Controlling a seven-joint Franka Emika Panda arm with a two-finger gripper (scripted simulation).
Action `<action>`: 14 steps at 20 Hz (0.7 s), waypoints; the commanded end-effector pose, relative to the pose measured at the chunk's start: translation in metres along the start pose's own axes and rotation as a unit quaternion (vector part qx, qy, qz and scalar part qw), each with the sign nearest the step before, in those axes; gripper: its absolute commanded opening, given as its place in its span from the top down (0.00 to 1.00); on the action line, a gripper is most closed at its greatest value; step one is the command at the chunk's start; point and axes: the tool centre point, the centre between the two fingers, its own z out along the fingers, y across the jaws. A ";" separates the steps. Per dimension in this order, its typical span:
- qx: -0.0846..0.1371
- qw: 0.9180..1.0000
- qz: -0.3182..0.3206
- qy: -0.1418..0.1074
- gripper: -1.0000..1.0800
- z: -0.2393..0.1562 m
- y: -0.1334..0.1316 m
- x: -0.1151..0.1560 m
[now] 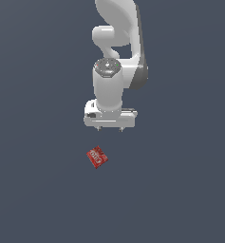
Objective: Pick up the object and move it to a goal position.
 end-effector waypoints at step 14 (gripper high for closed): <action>0.008 1.000 -0.007 0.010 0.04 -0.016 -0.010 0.004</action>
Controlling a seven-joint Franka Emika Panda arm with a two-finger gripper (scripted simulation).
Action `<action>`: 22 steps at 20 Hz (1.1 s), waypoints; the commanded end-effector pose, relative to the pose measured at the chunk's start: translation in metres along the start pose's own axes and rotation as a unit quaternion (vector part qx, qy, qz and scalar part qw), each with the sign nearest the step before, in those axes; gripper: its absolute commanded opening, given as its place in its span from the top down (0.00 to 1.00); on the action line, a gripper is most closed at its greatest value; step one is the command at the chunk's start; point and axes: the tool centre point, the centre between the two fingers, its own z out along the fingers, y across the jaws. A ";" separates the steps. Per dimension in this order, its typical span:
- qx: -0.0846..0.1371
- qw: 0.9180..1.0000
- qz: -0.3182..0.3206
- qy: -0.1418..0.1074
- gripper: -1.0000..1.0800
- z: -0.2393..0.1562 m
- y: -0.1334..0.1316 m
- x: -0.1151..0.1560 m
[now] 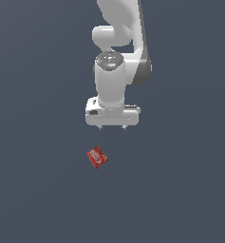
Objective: Pick up the object and move it to a goal position.
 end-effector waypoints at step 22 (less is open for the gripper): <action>-0.011 0.985 -0.173 -0.005 0.04 0.055 0.039 0.038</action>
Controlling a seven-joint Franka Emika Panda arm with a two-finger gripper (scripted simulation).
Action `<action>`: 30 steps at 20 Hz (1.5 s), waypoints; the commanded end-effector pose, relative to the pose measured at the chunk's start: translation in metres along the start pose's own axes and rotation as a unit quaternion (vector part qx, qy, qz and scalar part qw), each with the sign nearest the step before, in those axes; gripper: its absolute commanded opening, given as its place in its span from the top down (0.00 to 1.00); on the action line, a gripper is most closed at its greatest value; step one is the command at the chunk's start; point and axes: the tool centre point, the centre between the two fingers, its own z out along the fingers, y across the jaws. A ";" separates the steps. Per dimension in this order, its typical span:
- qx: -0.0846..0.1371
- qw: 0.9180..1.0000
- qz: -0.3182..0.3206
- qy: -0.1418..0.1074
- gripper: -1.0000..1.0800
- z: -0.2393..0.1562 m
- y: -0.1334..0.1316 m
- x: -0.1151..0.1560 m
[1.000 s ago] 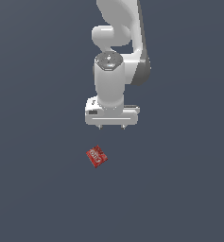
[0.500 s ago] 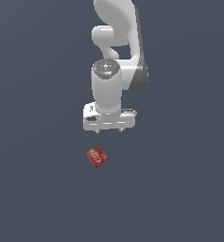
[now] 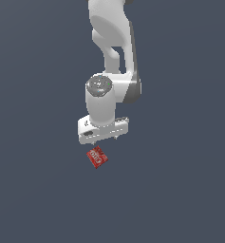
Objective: Pick up the object and move it to a goal position.
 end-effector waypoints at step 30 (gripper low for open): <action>-0.001 0.984 -0.176 -0.002 0.04 0.077 0.049 0.015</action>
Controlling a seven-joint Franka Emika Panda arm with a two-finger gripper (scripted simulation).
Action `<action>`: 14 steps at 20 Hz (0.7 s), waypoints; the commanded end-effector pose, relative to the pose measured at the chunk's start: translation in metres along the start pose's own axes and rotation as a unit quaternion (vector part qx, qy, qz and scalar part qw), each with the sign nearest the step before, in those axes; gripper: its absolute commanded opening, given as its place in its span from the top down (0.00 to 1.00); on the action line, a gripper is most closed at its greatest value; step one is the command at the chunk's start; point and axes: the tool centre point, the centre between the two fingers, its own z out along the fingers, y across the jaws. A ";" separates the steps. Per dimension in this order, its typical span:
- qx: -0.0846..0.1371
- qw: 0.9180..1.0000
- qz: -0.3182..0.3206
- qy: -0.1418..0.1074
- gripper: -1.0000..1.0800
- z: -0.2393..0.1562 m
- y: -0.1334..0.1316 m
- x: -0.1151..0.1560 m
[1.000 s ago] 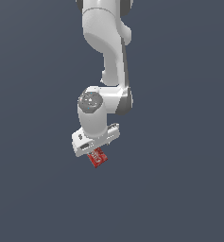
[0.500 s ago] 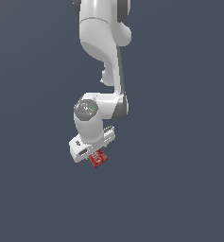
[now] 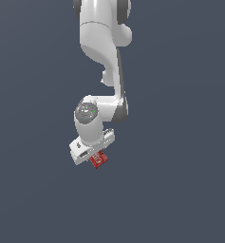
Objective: Pick up the object and move it to a goal position.
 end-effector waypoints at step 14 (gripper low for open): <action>0.000 1.000 -0.002 0.000 1.00 0.043 0.000 0.000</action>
